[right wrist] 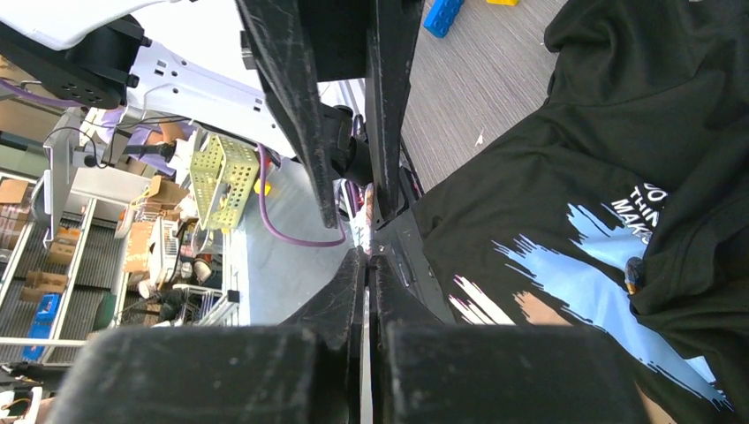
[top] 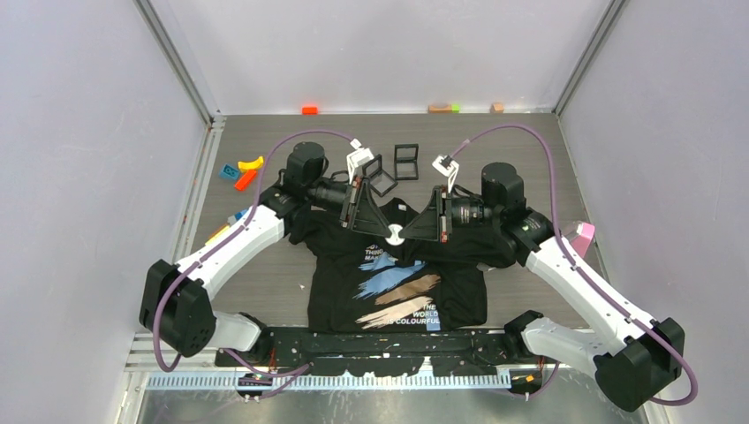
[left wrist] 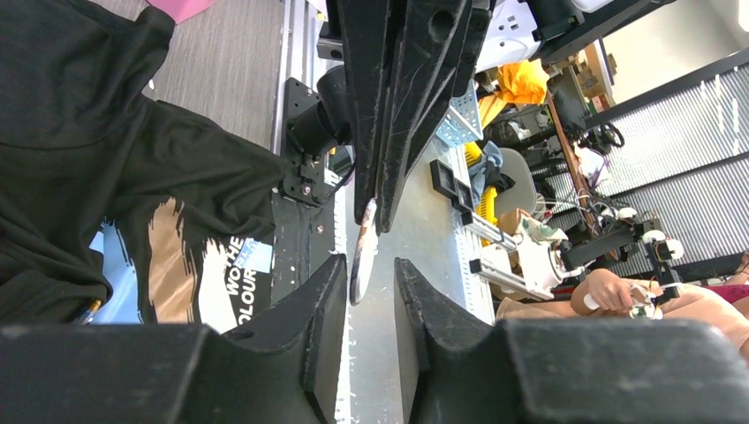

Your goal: Pin the brooch onto the clothing

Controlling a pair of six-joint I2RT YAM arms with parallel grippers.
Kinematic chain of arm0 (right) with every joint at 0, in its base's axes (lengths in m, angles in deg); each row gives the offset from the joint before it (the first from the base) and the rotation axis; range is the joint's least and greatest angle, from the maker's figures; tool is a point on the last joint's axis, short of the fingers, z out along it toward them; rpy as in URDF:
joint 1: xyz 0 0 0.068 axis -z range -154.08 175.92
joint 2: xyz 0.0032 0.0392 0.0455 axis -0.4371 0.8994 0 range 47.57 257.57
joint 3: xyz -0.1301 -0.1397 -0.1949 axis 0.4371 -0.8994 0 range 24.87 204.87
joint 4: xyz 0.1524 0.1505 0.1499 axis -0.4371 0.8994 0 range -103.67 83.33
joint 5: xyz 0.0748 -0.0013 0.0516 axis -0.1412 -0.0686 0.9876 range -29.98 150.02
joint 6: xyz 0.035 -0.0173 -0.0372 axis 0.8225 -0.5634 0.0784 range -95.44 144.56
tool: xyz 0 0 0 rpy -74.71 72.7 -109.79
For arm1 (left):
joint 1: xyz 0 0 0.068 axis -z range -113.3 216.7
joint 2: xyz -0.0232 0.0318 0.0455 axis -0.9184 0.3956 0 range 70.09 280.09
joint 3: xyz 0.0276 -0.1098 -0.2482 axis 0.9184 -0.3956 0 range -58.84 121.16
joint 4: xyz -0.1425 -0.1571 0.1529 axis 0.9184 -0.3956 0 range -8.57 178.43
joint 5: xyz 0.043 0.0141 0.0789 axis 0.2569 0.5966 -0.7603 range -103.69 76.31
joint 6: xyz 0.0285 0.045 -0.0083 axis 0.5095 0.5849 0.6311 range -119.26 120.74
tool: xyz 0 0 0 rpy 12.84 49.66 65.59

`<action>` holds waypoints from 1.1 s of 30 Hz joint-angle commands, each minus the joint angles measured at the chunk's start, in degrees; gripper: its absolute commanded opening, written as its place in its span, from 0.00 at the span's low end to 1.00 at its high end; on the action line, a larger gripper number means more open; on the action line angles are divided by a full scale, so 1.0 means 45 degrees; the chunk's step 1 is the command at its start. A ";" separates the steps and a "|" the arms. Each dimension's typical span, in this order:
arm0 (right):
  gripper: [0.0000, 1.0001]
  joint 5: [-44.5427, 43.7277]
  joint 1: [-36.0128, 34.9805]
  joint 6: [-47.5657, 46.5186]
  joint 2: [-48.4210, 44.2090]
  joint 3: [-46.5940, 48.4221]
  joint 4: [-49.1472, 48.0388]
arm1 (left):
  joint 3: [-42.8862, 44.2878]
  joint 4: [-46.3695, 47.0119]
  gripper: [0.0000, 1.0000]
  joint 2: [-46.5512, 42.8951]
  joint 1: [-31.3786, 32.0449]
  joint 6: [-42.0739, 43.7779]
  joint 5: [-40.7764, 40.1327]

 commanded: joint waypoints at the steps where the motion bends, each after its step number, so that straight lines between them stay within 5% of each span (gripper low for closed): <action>1: 0.01 -0.0049 -0.0036 -0.0228 -0.0465 0.0713 -0.0104 | 0.0117 -0.0062 0.26 0.0084 0.0078 0.0286 0.0362; 6: 0.01 -0.0077 -0.0036 -0.0297 -0.0494 0.0731 -0.0038 | 0.0129 -0.0071 0.19 0.0086 0.0098 0.0313 0.0367; 11: 0.01 -0.0085 -0.0041 -0.0342 -0.0476 0.0722 0.0015 | 0.0116 -0.0072 0.00 0.0012 0.0098 0.0414 0.0266; 21: 0.31 0.0286 -0.0051 0.0743 -0.0390 0.0002 -0.1396 | -0.0025 -0.0038 0.00 -0.0428 0.0098 0.0702 -0.0380; 33: 0.23 0.0194 -0.0056 0.1132 -0.0149 -0.0348 -0.1886 | -0.0076 0.0048 0.00 -0.0482 0.0098 0.0663 -0.0438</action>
